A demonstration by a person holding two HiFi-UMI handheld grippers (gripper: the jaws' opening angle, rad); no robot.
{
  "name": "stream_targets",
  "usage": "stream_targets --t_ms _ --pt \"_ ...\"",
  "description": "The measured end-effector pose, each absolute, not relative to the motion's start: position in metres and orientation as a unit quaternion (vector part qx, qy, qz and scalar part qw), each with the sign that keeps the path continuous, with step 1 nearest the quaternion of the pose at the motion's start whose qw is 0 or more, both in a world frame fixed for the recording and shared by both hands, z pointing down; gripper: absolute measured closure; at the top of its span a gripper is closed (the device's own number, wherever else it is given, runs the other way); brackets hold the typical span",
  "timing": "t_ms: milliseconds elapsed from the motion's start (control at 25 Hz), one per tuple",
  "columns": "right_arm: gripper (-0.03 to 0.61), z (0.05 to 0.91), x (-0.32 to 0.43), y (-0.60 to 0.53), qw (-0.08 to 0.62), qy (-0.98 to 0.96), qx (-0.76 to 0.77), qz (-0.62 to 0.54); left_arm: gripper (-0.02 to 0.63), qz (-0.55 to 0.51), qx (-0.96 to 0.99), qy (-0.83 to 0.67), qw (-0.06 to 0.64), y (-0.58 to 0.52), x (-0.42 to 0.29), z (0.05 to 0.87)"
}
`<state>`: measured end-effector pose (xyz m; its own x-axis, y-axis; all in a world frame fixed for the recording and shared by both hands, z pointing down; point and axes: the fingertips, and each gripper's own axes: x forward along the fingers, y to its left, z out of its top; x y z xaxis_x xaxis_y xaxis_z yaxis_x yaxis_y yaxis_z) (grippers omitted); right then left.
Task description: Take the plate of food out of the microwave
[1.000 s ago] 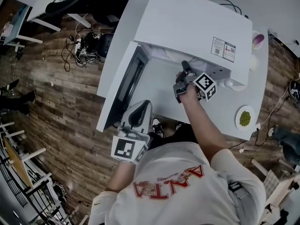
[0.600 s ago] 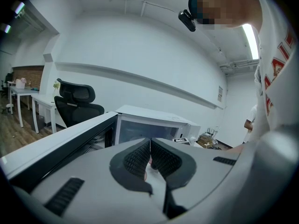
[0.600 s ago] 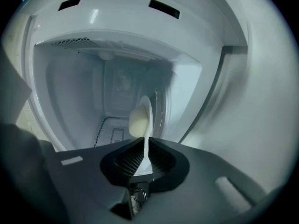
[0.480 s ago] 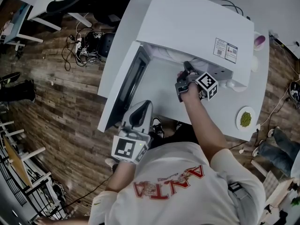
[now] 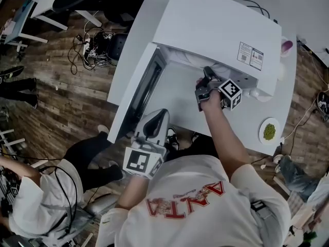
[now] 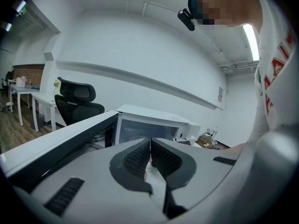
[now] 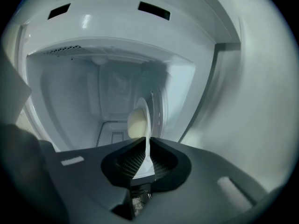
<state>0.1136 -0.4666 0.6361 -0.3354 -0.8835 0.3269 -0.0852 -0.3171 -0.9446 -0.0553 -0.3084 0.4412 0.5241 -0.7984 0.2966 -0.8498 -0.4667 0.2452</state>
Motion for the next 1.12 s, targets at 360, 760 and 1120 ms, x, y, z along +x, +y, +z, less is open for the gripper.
stream_targets --t_ms 360,760,1120 --pt "0.572 0.641 0.120 -0.472 0.309 0.478 -0.501 -0.653 0.600 0.070 0.852 -0.485 0.186 -0.309 -0.059 0.442" --pt "0.566 0.634 0.119 -0.460 0.299 0.489 -0.503 -0.647 0.600 0.069 0.853 -0.482 0.186 -0.308 -0.058 0.442" --pt "0.565 0.639 0.121 -0.443 0.296 0.506 -0.482 -0.651 0.601 0.084 0.852 -0.479 0.195 -0.304 -0.060 0.451"
